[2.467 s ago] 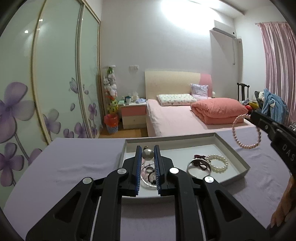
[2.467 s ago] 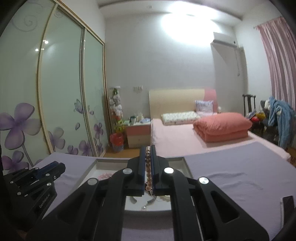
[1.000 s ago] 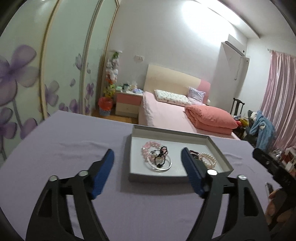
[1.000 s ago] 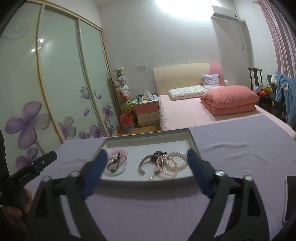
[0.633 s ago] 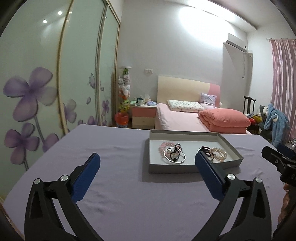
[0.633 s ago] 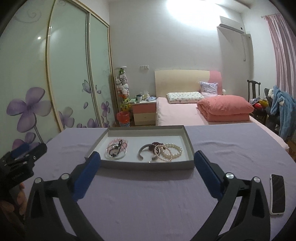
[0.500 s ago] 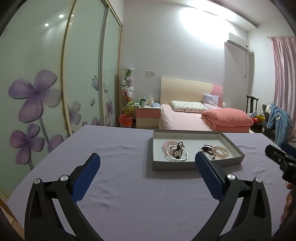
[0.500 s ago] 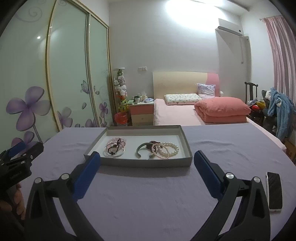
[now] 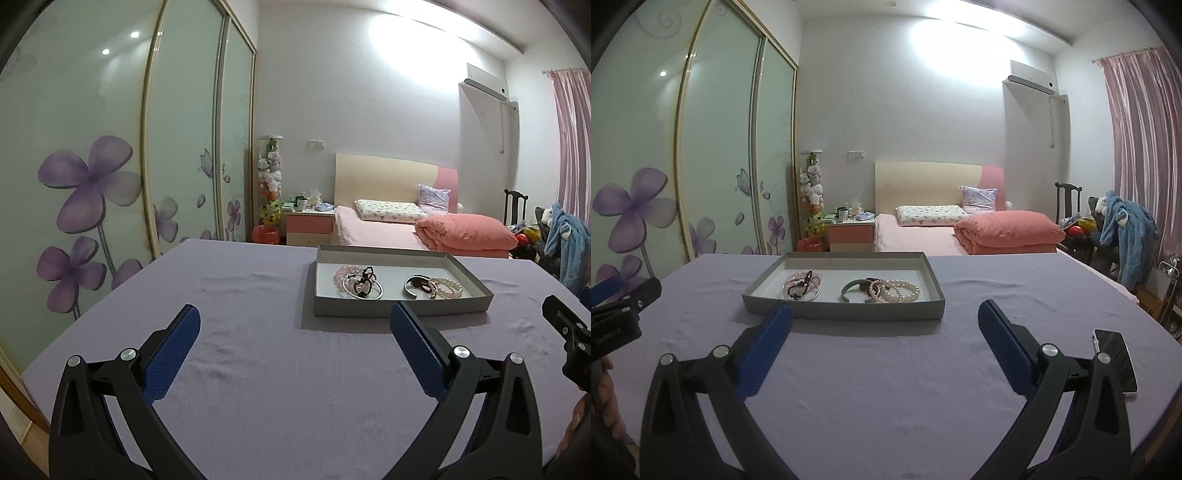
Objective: Organize jewelry
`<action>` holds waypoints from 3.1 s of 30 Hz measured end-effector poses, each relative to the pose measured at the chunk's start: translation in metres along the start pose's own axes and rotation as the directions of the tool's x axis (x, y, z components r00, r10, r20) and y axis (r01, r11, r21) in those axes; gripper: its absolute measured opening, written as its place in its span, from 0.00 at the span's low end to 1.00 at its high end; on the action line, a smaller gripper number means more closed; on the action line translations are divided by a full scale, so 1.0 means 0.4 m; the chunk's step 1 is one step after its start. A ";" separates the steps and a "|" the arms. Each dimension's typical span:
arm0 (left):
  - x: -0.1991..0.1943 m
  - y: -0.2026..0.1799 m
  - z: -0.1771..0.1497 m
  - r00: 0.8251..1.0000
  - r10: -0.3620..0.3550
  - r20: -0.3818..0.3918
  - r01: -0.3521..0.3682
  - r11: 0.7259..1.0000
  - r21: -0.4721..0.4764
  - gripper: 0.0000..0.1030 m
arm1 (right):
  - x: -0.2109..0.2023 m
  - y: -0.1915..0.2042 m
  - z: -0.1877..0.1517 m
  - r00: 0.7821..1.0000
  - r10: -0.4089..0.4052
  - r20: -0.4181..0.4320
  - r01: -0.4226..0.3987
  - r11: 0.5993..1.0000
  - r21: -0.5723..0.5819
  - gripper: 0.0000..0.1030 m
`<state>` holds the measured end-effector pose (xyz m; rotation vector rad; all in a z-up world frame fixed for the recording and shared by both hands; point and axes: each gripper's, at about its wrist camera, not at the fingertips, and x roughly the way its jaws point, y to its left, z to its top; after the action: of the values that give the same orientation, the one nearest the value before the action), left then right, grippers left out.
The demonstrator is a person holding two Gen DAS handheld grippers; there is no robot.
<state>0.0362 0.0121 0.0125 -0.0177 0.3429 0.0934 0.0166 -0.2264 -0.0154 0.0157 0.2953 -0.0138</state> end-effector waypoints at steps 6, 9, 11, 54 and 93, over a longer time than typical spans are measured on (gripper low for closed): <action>-0.011 -0.009 -0.009 1.000 0.015 0.019 -0.015 1.000 0.024 0.98 | -0.011 0.009 -0.004 1.000 -0.009 0.021 0.010 1.000 -0.015 0.96; -0.011 -0.010 -0.010 1.000 0.016 0.018 -0.017 1.000 0.024 0.98 | -0.006 0.003 -0.004 1.000 -0.010 0.012 0.010 1.000 -0.006 0.96; -0.012 -0.010 -0.011 1.000 0.018 0.017 -0.018 1.000 0.024 0.98 | -0.004 0.001 -0.005 1.000 -0.011 0.008 0.011 1.000 -0.004 0.96; -0.014 -0.036 -0.023 1.000 -0.004 0.008 0.003 0.999 0.052 0.98 | 0.007 -0.002 -0.016 1.000 -0.009 -0.004 0.009 1.000 -0.001 0.96; -0.014 -0.039 -0.023 1.000 0.000 0.003 0.000 0.998 0.056 0.98 | 0.008 0.011 -0.034 1.000 -0.006 -0.021 0.006 1.000 0.003 0.96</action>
<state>0.0296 -0.0044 0.0058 0.0378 0.3420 0.0842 0.0157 -0.2217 -0.0294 0.0181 0.3166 -0.0197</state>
